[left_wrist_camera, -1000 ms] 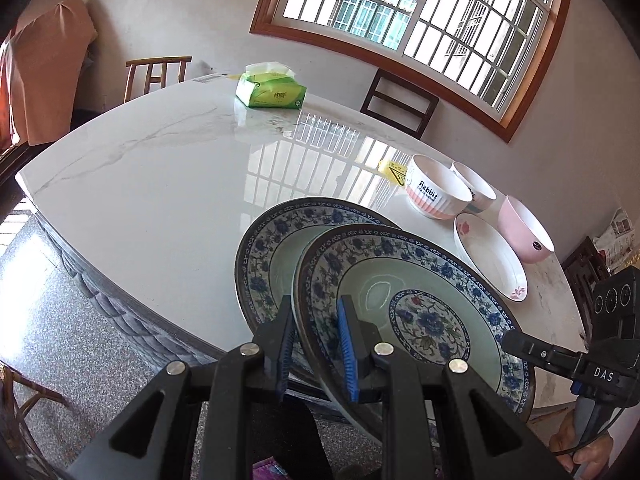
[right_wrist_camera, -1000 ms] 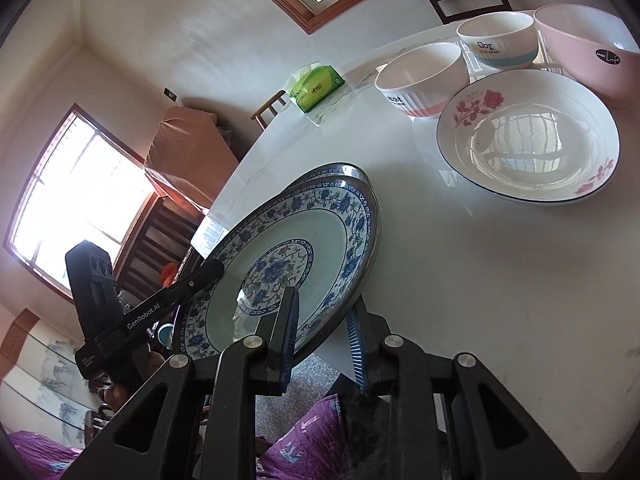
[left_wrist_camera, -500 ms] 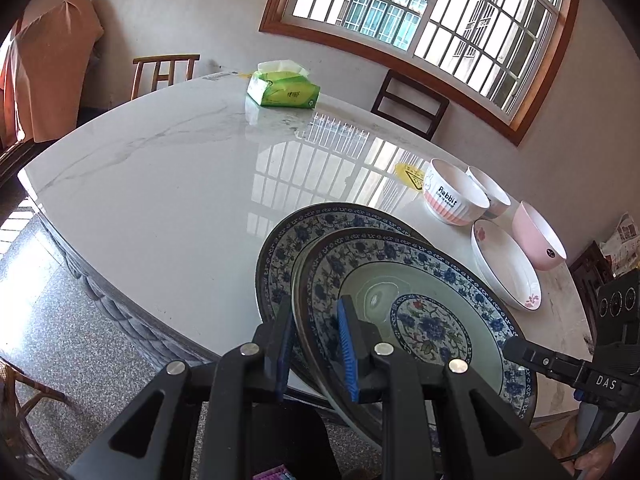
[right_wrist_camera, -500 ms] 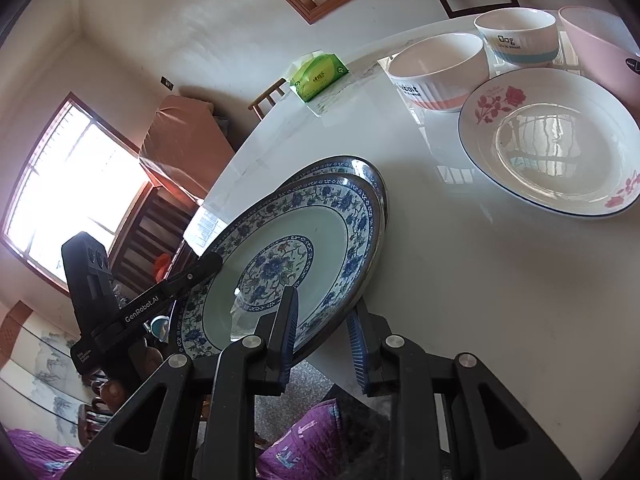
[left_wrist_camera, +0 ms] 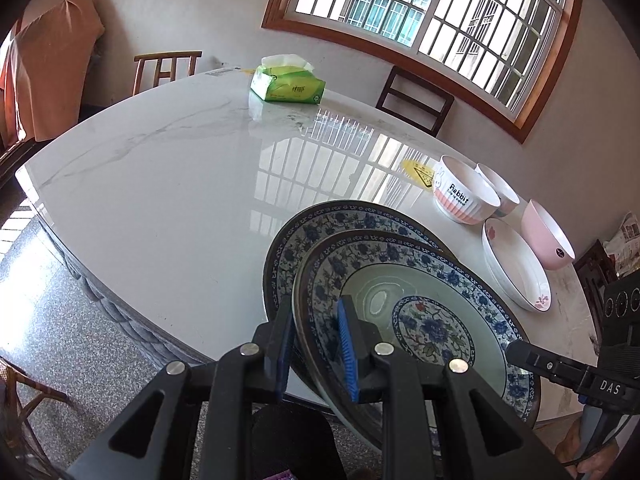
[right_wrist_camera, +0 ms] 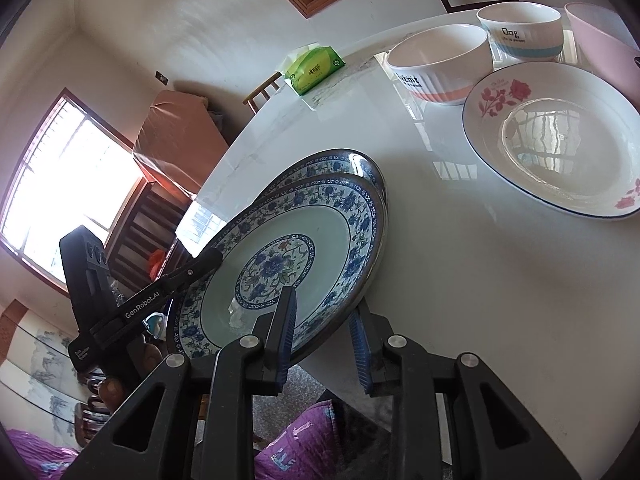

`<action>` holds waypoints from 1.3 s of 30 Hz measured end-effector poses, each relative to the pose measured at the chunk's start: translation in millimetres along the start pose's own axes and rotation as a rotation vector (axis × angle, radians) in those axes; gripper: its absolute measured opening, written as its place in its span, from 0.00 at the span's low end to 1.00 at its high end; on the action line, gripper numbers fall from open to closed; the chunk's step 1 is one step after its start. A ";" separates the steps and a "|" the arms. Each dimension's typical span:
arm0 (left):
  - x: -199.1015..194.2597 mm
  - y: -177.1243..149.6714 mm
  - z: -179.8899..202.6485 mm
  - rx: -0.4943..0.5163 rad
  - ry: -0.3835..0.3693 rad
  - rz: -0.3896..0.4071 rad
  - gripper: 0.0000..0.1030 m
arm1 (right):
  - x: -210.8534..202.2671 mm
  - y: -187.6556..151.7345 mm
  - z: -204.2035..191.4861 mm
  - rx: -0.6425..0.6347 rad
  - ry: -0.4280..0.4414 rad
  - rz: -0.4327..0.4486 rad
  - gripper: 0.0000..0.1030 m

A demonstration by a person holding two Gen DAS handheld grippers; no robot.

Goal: Organize plates and bowls

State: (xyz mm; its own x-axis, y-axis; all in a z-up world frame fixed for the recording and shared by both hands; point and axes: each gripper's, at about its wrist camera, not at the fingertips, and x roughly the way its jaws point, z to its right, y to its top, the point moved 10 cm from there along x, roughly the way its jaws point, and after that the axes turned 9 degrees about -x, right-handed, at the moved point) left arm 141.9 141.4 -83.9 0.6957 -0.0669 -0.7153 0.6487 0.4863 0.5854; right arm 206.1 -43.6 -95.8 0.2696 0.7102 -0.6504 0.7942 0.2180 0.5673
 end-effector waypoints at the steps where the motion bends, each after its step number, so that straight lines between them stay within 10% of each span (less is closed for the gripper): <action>1: 0.8 -0.1 0.1 0.000 0.001 -0.001 0.21 | 0.3 0.2 -0.1 0.000 -0.001 -0.001 0.26; 39: 27.1 9.7 -6.7 0.037 0.040 0.004 0.24 | 9.3 3.5 0.7 -0.048 -0.085 0.005 0.26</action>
State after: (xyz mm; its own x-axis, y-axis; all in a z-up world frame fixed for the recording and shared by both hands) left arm 164.9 150.1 -100.2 0.6861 -0.0297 -0.7269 0.6570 0.4544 0.6016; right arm 211.8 -36.8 -100.3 0.3203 0.6524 -0.6869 0.7661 0.2481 0.5929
